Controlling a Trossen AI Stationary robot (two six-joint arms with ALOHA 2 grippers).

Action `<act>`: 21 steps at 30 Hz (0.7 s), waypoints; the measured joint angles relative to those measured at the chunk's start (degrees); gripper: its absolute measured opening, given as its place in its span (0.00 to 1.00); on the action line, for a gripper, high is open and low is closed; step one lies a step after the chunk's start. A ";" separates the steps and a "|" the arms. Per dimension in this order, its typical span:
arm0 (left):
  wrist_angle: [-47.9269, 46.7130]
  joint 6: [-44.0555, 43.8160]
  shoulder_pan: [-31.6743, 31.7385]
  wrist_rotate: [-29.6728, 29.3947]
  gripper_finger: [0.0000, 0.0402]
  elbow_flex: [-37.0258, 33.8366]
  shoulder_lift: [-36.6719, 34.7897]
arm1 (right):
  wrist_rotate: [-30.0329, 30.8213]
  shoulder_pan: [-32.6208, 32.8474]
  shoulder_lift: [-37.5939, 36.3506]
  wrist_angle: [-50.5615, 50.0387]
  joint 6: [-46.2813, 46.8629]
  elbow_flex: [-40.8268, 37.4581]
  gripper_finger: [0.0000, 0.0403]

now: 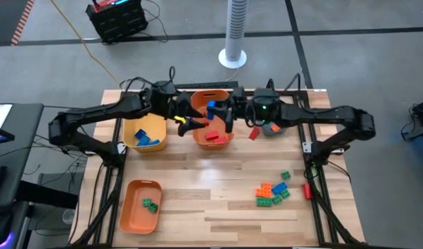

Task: Sort blocks
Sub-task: Put the blue game piece into the yellow bin

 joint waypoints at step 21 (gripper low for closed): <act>13.39 1.00 -0.82 0.28 0.49 0.07 -0.14 | -7.89 -0.30 6.17 -0.31 0.24 7.92 0.39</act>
